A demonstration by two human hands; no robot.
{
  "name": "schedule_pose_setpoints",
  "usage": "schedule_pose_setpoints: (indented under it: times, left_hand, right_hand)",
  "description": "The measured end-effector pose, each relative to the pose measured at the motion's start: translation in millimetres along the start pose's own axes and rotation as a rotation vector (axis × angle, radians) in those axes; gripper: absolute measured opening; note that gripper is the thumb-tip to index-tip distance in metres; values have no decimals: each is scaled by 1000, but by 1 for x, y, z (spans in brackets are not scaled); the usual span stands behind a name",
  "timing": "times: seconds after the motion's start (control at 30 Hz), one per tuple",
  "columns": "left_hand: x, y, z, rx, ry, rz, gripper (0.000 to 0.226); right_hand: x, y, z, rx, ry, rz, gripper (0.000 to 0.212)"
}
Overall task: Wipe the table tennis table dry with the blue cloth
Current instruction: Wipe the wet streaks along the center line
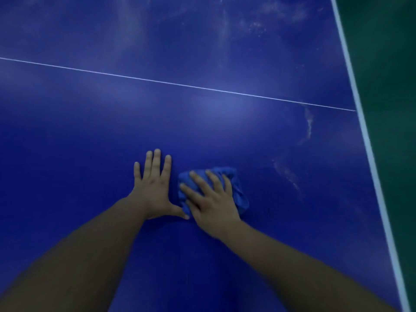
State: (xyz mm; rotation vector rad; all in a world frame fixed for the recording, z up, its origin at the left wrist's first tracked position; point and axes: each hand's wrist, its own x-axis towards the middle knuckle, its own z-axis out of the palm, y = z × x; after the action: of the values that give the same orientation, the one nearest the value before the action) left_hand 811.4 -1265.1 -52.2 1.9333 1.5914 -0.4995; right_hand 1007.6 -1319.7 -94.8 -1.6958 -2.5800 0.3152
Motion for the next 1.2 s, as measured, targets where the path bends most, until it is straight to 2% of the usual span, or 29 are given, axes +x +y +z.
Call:
schedule_pose_setpoints:
  times: [0.03,0.07,0.1,0.17,0.23,0.3,0.33,0.4,0.5,0.57,0.63,0.73,0.77,0.87,0.93,1.0,1.1,1.17,1.2]
  left_hand:
    - [-2,-2,2,-7,30,4,160]
    - [-4,-2,5,-12,55,11,159]
    - [-6,-2,7,-20,72,20,158]
    - [-16,1,17,-32,112,44,147]
    - [-29,6,30,-17,210,82,127]
    - [-41,11,45,-51,361,122,102]
    - [-46,12,53,-82,428,134,88]
    - [-54,17,68,-112,503,119,68]
    - [-63,32,91,-139,536,104,65]
    - [-70,42,105,-102,519,127,65]
    - [-78,51,115,-39,516,173,64]
    - [-89,64,126,-2,521,213,62]
    - [-93,69,128,-18,519,205,60]
    - [-98,78,134,-66,481,181,64]
    - [-97,83,138,-22,445,206,62]
    - [-91,95,140,11,464,224,57]
    - [-83,123,140,-13,484,234,59]
    - [-81,144,142,-12,475,263,59]
    - [-81,152,142,0,471,278,58]
  right_hand:
    - [-16,12,-1,-21,-11,-40,45]
    - [-24,32,-3,-34,-16,-1,43]
    - [-24,57,-4,-53,22,117,43]
    - [-20,112,-19,-57,134,512,45]
    - [-19,151,-39,59,122,849,46]
    - [-19,150,-43,148,107,974,48]
    - [-18,133,-38,134,130,972,47]
    - [-20,73,-20,25,226,794,46]
    - [-43,-19,8,-3,126,336,48]
    - [-37,-12,6,39,108,198,47]
    - [-15,40,-2,-10,193,307,45]
    - [-2,147,-32,101,197,854,45]
    - [-13,178,-43,139,197,982,46]
    - [-57,204,-52,199,208,1154,46]
    - [-78,162,-37,93,272,1082,47]
    - [-93,96,-16,14,273,821,49]
    - [-119,22,7,-18,168,455,50]
    - [-127,47,4,21,176,391,48]
    - [-129,75,-1,22,176,439,47]
